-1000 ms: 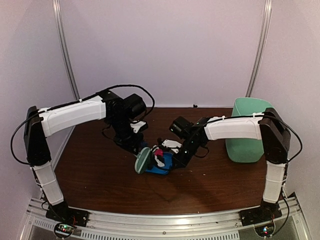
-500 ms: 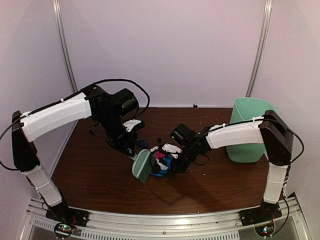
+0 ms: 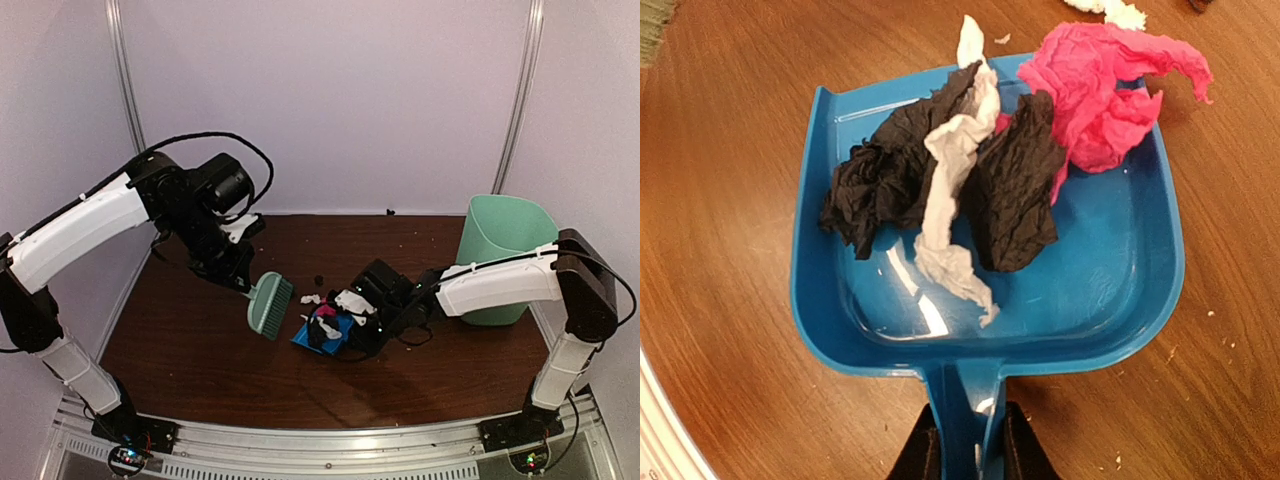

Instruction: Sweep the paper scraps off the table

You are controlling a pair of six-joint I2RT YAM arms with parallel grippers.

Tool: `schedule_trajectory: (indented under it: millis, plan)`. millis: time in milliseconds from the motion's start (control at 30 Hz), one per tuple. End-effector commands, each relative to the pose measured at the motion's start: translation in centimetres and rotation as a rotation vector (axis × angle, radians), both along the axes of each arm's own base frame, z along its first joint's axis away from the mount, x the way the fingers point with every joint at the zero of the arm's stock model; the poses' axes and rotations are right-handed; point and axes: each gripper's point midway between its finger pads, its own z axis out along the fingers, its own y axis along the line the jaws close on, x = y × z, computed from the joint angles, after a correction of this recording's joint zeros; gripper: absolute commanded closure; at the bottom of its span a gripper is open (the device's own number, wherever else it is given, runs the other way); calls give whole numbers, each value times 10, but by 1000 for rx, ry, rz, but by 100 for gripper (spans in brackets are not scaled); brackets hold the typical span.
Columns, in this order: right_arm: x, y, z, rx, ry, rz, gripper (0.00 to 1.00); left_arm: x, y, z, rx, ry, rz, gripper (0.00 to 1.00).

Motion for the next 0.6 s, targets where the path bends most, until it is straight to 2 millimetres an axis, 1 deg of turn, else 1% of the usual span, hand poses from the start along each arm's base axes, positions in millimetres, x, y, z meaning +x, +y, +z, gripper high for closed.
schedule_trajectory:
  millis: [0, 100, 300, 567]
  plan:
    - [12, 8, 24, 58, -106, -75, 100, 25, 2, 18, -5, -132, 75, 100]
    - [11, 10, 29, 82, -124, -94, 100, 34, 4, 22, 3, -179, 105, 100]
    - [7, 12, 43, 135, -145, -127, 100, 40, 13, 26, -4, -244, 152, 100]
    - [3, 9, 74, 195, -172, -161, 100, 38, 33, 12, 23, -287, 194, 100]
